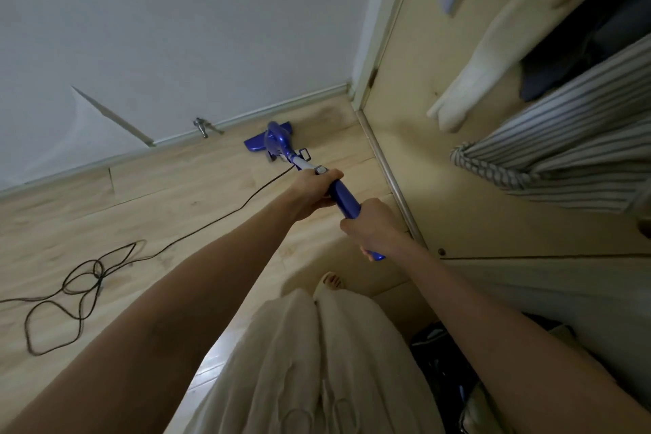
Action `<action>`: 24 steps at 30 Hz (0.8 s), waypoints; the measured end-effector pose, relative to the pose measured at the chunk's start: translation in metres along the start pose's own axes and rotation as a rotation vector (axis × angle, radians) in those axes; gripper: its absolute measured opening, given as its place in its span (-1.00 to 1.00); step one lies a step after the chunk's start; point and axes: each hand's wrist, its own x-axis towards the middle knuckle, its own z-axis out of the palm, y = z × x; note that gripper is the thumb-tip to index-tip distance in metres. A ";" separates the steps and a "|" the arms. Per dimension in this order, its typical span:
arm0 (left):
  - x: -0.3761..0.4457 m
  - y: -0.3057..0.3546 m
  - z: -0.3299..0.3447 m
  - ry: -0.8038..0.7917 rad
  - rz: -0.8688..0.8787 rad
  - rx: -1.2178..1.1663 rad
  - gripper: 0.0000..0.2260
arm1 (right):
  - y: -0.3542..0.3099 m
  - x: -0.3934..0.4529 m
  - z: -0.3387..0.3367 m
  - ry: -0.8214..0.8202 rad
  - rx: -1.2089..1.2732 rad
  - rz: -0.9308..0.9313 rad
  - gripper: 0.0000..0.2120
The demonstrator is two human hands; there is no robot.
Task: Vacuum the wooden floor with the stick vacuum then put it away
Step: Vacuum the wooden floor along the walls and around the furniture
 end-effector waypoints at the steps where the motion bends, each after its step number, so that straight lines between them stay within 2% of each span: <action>1: -0.005 -0.004 0.001 -0.005 0.001 0.004 -0.83 | 0.003 -0.008 0.003 0.005 0.004 0.006 -0.70; 3: -0.017 -0.012 0.001 -0.024 0.003 0.023 -0.77 | 0.006 -0.025 0.010 0.015 0.022 0.022 -0.71; 7: -0.047 -0.029 -0.007 -0.092 -0.017 0.069 -0.82 | 0.008 -0.064 0.033 0.039 0.071 0.060 -0.78; 9: -0.061 -0.036 -0.013 -0.110 -0.039 0.107 -0.78 | 0.010 -0.082 0.050 0.050 0.122 0.094 -0.81; 15: -0.097 -0.050 -0.041 -0.190 -0.095 0.231 -0.81 | 0.003 -0.120 0.099 0.113 0.234 0.121 -0.78; 20: -0.098 -0.060 -0.070 -0.236 -0.086 0.288 -0.70 | -0.006 -0.118 0.140 0.141 0.270 0.111 -0.81; 24: -0.088 -0.056 -0.075 -0.209 -0.054 0.328 -0.70 | -0.012 -0.102 0.144 0.162 0.292 0.110 -0.81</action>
